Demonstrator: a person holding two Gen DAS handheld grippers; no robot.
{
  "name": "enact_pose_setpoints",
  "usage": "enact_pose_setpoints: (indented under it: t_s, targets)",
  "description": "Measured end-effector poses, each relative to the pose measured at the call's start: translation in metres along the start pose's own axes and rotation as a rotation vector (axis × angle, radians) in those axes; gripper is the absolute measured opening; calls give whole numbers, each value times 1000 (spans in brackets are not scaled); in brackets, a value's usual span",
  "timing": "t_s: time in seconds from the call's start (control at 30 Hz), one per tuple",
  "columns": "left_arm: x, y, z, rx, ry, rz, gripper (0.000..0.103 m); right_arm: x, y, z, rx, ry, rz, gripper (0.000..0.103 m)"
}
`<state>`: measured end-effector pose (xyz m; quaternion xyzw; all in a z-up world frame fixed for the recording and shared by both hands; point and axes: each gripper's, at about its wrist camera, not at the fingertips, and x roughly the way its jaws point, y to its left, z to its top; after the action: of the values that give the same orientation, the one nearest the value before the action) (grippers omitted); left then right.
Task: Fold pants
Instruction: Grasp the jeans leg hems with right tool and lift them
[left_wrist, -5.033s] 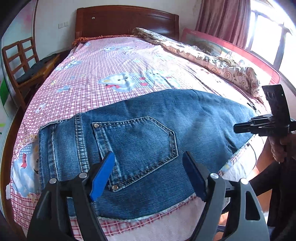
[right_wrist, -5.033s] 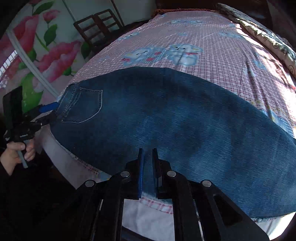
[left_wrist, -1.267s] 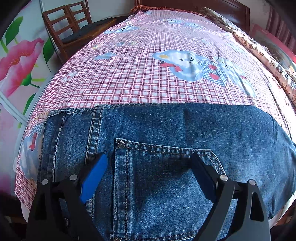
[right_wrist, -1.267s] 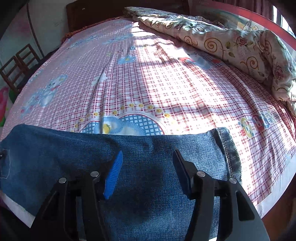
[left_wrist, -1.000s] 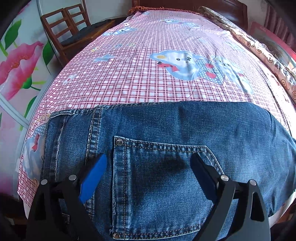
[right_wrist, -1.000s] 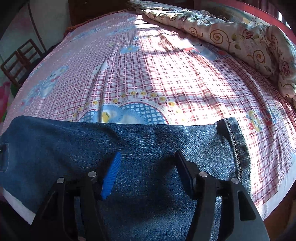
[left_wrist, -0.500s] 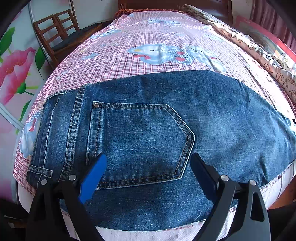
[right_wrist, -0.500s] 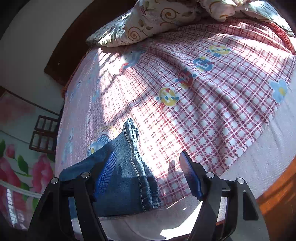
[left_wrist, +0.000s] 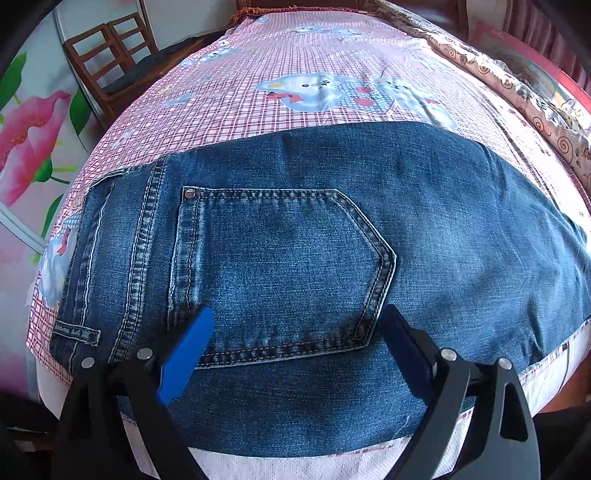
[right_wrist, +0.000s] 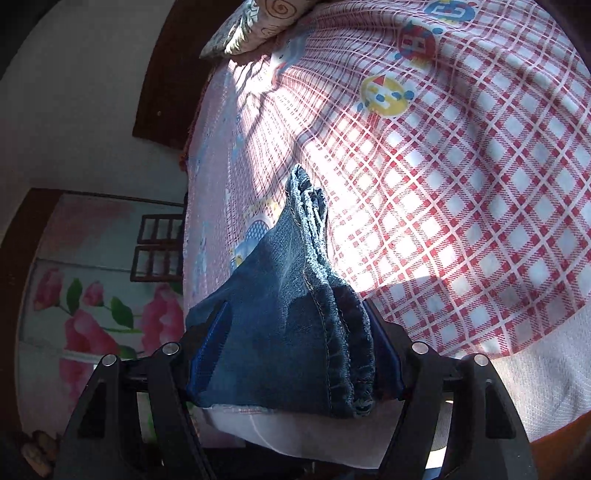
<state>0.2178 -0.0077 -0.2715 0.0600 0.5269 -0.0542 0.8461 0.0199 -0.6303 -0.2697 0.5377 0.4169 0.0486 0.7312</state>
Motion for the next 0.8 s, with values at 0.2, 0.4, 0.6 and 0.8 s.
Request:
enact_pose_setpoints:
  t_s: [0.2, 0.4, 0.6, 0.8]
  targets:
    - [0, 0, -2, 4, 1, 2, 92, 5, 27, -6, -125, 48, -155, 11]
    - [0, 0, -2, 4, 1, 1, 92, 15, 5, -5, -27, 54, -186, 11]
    - [0, 1, -3, 5, 0, -9, 92, 12, 1, -5, -3, 52, -144, 7]
    - [1, 2, -3, 9, -3, -12, 94, 6, 46, -13, -103, -13, -248, 6]
